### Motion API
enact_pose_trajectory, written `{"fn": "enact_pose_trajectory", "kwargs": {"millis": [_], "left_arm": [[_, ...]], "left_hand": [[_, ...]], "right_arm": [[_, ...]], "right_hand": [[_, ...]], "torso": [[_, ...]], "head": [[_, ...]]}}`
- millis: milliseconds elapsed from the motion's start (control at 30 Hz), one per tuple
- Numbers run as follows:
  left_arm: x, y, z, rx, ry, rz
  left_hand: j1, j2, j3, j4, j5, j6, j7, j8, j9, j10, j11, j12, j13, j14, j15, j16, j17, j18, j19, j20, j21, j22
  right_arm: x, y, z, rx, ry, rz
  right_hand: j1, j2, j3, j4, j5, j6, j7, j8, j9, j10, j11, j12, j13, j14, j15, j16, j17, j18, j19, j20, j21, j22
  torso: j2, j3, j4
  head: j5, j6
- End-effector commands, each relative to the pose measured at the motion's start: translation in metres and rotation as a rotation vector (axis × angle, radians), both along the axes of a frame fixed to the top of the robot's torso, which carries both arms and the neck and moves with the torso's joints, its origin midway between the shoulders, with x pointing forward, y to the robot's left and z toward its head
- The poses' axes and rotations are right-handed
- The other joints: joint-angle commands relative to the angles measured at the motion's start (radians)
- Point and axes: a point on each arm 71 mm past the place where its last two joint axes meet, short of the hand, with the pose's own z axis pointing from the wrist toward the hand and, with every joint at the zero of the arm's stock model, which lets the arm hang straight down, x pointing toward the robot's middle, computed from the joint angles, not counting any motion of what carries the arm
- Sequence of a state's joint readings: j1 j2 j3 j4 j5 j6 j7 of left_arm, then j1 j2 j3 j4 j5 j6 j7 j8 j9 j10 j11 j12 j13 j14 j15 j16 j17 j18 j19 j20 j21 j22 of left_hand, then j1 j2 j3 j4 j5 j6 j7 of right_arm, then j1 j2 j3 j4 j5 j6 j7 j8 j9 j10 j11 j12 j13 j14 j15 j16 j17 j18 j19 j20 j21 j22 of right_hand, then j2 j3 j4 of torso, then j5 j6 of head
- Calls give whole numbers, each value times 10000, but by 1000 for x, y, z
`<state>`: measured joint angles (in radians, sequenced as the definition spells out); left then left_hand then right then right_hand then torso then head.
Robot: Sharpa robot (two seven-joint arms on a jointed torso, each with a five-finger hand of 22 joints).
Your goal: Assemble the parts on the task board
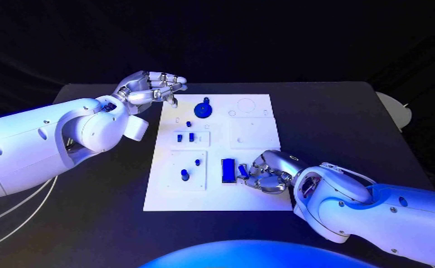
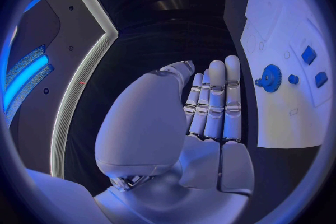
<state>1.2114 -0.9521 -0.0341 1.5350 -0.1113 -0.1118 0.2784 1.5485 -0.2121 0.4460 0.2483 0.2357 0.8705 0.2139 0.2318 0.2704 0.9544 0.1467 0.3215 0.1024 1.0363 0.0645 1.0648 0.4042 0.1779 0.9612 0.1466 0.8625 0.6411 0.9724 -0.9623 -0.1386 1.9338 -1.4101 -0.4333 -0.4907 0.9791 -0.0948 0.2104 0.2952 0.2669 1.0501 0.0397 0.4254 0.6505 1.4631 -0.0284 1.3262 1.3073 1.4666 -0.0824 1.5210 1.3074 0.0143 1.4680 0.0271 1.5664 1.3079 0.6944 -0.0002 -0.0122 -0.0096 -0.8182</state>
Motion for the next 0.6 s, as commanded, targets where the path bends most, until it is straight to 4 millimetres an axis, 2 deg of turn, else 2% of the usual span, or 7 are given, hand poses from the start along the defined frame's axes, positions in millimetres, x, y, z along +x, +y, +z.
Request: {"fn": "enact_pose_trajectory", "kwargs": {"millis": [33,267,333,467,600], "left_arm": [[-1,-2,1,-122,1,-166],[-1,-2,1,-122,4,-169],[-1,-2,1,-122,2,-169],[-1,-2,1,-127,2,-179],[0,-3,1,-127,3,-182]], "left_hand": [[-87,-17,62,-23,49,-96,-5,58,-3,-85,3,48,-13,-66,7,34,-16,68,-25,51,-55,-9],[-87,-17,62,-23,49,-96,-5,58,-3,-85,3,48,-13,-66,7,34,-16,68,-25,51,-55,-9],[-87,-17,62,-23,49,-96,-5,58,-3,-85,3,48,-13,-66,7,34,-16,68,-25,51,-55,-9],[-87,-17,62,-23,49,-96,-5,58,-3,-85,3,48,-13,-66,7,34,-16,68,-25,51,-55,-9],[-107,-10,74,-19,52,-98,-4,63,-2,-91,4,57,-14,-69,8,36,-19,68,-25,53,-62,-13]], "right_arm": [[-1,1,1,13,-139,80],[-2,2,1,5,-111,157],[-2,2,1,-9,-104,167],[-1,0,0,-98,-84,147],[0,-1,-1,-184,-72,110]], "right_hand": [[-92,12,-51,-1,-33,75,20,65,1,165,-4,-11,1161,832,-70,58,1570,-143,1028,-58,44,2629],[-72,84,-39,-16,23,83,10,76,5,185,-11,35,1190,839,-73,72,1602,-143,1028,-60,44,2629],[-19,138,-21,-22,130,87,2,85,9,194,-19,48,1200,844,-80,82,1625,-143,1028,-64,44,2629],[317,336,131,-37,662,83,-16,97,8,223,-38,92,1236,852,-99,101,1669,-143,1028,-82,44,2629],[410,417,190,-38,777,89,-21,99,4,236,-42,114,1253,857,-102,111,1695,-143,1028,-85,44,2629]], "torso": [[-1,0,-1],[1,1,0],[-4,-1,4],[-10,-7,8],[-6,-7,8]], "head": [[-3,-2],[-15,-10],[-21,-4],[-31,1],[-32,3]]}}
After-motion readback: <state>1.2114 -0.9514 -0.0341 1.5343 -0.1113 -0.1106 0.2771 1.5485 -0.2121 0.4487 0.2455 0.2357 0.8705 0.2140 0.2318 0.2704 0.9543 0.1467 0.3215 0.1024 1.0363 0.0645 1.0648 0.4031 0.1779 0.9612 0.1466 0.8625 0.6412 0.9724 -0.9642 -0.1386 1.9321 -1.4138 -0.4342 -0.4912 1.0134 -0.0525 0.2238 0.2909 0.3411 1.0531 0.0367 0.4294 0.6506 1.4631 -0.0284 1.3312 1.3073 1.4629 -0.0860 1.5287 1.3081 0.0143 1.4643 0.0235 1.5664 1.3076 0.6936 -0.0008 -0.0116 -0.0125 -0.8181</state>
